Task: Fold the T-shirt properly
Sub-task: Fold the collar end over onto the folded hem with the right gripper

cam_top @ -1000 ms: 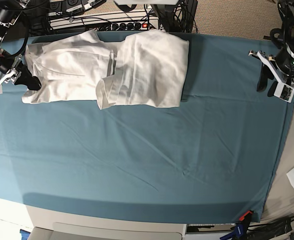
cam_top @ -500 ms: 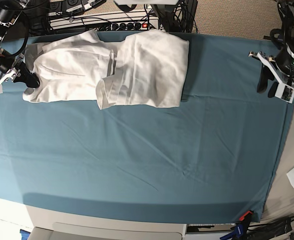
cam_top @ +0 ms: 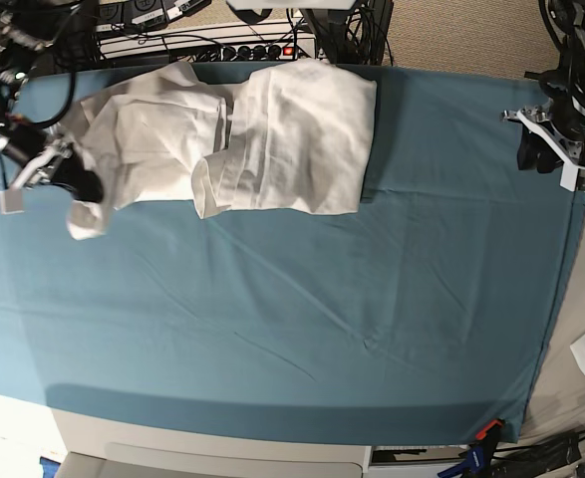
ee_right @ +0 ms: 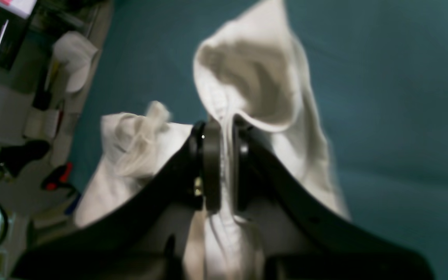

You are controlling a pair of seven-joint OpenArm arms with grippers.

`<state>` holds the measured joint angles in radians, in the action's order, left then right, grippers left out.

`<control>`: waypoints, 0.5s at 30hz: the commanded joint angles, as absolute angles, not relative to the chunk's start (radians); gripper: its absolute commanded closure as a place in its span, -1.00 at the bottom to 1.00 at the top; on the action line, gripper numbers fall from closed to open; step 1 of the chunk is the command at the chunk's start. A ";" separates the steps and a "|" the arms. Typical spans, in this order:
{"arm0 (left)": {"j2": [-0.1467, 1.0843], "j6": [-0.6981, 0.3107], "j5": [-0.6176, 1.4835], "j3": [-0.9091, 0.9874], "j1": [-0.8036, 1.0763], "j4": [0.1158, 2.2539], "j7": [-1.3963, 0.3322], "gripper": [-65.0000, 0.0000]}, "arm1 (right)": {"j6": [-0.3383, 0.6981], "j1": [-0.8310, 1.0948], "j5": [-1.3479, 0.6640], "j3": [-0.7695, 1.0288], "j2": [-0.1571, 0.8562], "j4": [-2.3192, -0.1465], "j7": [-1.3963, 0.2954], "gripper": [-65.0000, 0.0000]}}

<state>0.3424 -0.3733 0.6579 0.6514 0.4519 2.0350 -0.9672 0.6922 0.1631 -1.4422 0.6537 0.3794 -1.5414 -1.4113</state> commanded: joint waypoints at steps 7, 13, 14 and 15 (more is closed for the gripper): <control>0.357 -0.374 0.686 0.658 0.449 2.045 -0.945 0.36 | 0.698 0.306 -1.421 0.518 0.173 -1.880 -1.396 1.00; 0.358 -0.374 0.686 0.658 0.449 2.045 -0.946 0.36 | 0.698 0.352 -1.178 0.285 0.044 -2.038 -1.396 1.00; 0.358 -0.374 0.686 0.658 0.449 2.045 -0.949 0.36 | 0.698 0.352 -1.127 0.251 0.038 -2.048 -1.396 1.00; 0.358 -0.374 0.686 0.658 0.449 2.045 -0.949 0.36 | 0.698 0.352 -1.077 0.218 0.032 -2.053 -1.368 1.00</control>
<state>0.3435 -0.3733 0.6750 0.6510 0.4511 2.0293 -0.9672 0.6971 0.3519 -1.0351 0.2157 0.0334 -2.0354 -1.3888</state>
